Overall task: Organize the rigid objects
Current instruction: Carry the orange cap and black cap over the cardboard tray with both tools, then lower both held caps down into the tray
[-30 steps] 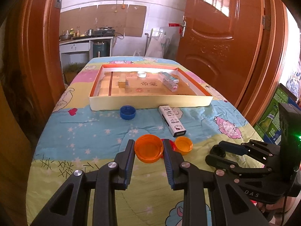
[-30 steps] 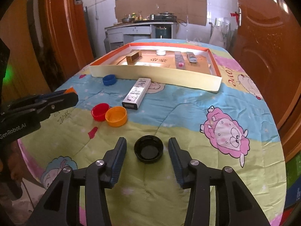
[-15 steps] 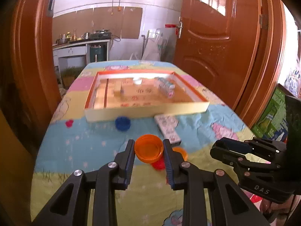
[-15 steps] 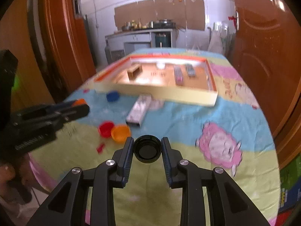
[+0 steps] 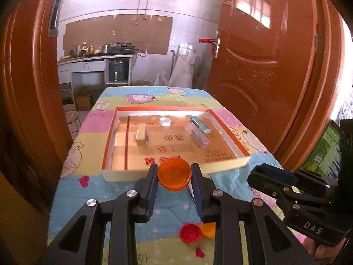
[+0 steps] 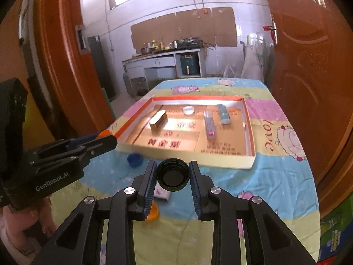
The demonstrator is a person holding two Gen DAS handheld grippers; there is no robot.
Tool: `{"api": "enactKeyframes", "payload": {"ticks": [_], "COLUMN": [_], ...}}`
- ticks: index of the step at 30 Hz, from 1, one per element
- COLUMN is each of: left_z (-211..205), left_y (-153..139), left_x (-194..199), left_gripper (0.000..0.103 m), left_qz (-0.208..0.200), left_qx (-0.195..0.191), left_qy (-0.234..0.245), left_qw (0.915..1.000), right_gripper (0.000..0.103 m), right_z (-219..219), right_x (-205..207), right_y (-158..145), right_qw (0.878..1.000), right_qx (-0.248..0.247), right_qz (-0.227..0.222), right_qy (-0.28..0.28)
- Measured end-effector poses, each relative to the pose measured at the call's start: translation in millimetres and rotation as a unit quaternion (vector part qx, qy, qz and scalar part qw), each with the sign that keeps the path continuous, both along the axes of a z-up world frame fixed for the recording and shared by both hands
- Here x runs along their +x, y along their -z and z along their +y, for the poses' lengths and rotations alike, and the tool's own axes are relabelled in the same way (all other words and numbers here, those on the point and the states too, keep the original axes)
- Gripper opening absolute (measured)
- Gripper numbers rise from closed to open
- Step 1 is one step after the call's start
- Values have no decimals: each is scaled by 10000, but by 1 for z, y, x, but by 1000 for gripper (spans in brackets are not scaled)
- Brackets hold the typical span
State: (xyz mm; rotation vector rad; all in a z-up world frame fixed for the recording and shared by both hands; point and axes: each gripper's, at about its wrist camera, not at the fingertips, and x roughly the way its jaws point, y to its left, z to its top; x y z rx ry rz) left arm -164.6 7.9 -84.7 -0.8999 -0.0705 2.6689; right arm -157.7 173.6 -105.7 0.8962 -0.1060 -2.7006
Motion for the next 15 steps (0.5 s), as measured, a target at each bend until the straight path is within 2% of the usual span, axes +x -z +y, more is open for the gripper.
{"api": "enactKeyframes", "payload": {"ticks": [8, 15], "left_z": [-3, 7], "left_y": [-9, -8], "left_x": [-31, -50], "left_gripper": [30, 30], "left_qz": [-70, -168], "left_qx": [-112, -165], "left_qy": [-159, -46], "left_qw": [9998, 9997], "right_gripper": [30, 30], "right_z": [5, 15], "right_x": [-27, -48], "right_y": [-8, -7], "right_qw": [9998, 9997], "right_qx": [-181, -208], "right_qz": [-32, -102], "right_qy": [9, 67]}}
